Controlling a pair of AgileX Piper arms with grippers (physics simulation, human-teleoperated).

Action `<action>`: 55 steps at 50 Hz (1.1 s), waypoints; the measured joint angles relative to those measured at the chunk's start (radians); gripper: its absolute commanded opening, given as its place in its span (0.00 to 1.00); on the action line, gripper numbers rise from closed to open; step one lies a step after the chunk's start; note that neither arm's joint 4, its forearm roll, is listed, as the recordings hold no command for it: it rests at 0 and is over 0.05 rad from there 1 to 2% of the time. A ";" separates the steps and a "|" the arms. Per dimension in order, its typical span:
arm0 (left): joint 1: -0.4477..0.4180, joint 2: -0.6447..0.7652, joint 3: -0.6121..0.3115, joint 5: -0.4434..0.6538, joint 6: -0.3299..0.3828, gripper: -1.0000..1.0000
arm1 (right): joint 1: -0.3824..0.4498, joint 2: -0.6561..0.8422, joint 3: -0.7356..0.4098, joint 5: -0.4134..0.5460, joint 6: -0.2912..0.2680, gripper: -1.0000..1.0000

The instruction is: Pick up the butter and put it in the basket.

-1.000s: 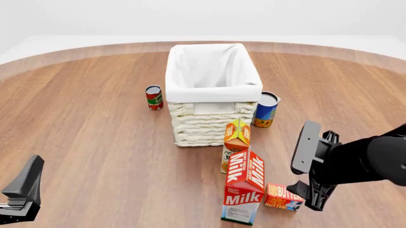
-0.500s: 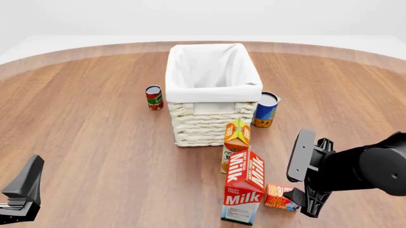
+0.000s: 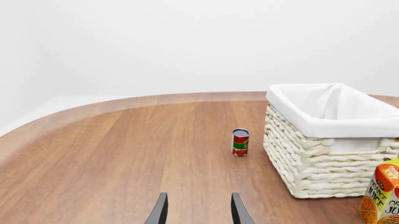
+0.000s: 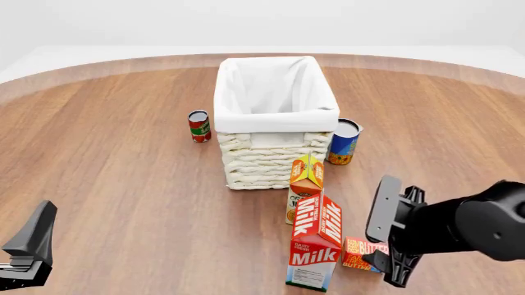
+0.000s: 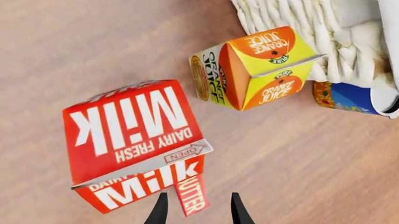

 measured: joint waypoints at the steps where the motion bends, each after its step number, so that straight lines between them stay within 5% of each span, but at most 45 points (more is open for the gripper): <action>1: 0.000 0.000 0.000 0.000 0.000 1.00 | 0.000 0.002 0.001 -0.004 0.001 1.00; 48: 0.000 0.000 0.000 0.000 0.000 1.00 | 0.023 0.145 0.070 -0.196 0.046 1.00; 49: 0.000 0.000 0.000 0.000 0.000 1.00 | 0.024 0.148 0.071 -0.199 0.047 0.00; 55: 0.000 0.000 0.000 0.000 0.000 1.00 | 0.025 0.150 0.073 -0.209 0.038 0.00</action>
